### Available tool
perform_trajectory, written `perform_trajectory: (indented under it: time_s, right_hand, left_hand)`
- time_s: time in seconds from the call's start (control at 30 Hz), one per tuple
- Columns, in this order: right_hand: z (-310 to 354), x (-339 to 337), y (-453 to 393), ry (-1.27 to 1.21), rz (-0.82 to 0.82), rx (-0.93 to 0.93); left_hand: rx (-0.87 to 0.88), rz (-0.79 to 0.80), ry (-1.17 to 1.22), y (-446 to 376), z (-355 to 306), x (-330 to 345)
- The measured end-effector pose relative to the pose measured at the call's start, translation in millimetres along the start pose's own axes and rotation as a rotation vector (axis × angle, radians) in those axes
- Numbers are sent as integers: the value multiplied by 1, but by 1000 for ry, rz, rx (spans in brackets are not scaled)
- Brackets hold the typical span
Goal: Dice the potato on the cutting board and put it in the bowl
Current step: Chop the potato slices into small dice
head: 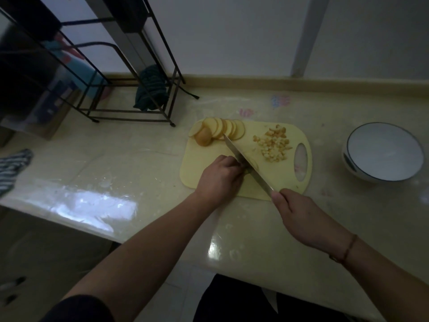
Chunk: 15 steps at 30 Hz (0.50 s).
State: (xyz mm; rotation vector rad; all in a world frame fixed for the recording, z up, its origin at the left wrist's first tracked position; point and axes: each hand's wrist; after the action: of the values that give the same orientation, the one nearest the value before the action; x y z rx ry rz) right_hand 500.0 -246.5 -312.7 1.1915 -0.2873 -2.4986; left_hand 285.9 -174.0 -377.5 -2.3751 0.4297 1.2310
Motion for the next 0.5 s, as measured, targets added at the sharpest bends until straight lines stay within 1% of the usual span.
perform_trajectory:
  time_s: [0.2,0.37,0.5]
  right_hand:
    - [-6,-4,7,-67,14,65]
    - [-2,-3,12,-91,3,66]
    - [-1,-5,19,-119,5,52]
  left_hand:
    - [9,3,35,0,1,-3]
    - [-4,-2,48,0,-1,-4]
    - [24,-18,20,3,3,-6]
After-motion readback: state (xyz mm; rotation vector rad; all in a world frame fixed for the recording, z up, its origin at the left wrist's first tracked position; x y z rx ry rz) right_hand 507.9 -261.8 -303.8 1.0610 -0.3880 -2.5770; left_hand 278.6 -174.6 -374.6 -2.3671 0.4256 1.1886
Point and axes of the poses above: each hand's wrist, its own y-axis away from the middle knuckle, its own x-axis out of the palm, z = x × y, and after that the axes turned 9 degrees about y, right-handed
